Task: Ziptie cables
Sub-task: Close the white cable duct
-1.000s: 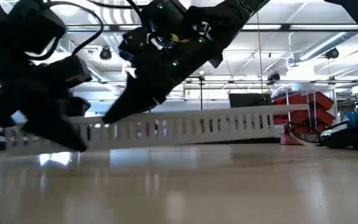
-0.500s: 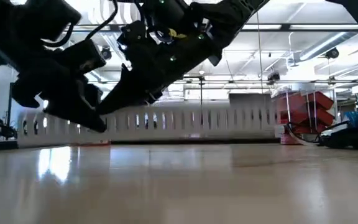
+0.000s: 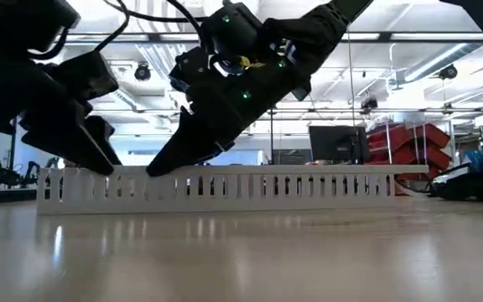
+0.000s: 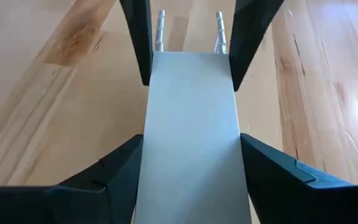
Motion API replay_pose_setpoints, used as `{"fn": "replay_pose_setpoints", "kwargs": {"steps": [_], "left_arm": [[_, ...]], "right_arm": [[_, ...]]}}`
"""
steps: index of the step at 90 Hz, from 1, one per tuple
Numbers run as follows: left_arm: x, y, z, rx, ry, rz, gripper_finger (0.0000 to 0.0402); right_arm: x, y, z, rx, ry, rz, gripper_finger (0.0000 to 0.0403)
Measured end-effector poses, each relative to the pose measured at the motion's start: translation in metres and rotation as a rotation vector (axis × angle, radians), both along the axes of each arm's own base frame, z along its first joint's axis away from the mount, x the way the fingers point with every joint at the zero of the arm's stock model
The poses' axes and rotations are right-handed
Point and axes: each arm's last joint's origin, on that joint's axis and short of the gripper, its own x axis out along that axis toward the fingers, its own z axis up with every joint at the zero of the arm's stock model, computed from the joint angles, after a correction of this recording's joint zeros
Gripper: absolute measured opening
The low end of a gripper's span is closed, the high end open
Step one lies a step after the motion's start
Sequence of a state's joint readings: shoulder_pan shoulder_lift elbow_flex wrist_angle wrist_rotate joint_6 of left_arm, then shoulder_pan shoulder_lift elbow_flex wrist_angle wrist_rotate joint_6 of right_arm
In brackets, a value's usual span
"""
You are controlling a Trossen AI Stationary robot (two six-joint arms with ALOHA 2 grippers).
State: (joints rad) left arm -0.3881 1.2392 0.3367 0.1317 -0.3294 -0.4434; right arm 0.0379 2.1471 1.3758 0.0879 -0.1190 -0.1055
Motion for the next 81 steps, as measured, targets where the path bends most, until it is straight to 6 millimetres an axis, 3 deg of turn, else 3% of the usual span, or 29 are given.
{"fn": "replay_pose_setpoints", "kwargs": {"steps": [22,52,81], "left_arm": [[-0.004,-0.004,0.001,-0.009,-0.014,-0.005,0.0239],[-0.005,-0.008,0.042,0.007,0.117,-0.054,0.0237],[-0.032,-0.029,0.058,-0.053,0.061,0.014,0.0212]], "right_arm": [[0.0,-0.004,-0.001,0.019,0.004,0.011,0.0221],[-0.003,-0.007,-0.002,0.021,0.029,-0.005,0.0221],[-0.003,-0.011,-0.003,0.025,0.027,-0.009,0.0223]]}}
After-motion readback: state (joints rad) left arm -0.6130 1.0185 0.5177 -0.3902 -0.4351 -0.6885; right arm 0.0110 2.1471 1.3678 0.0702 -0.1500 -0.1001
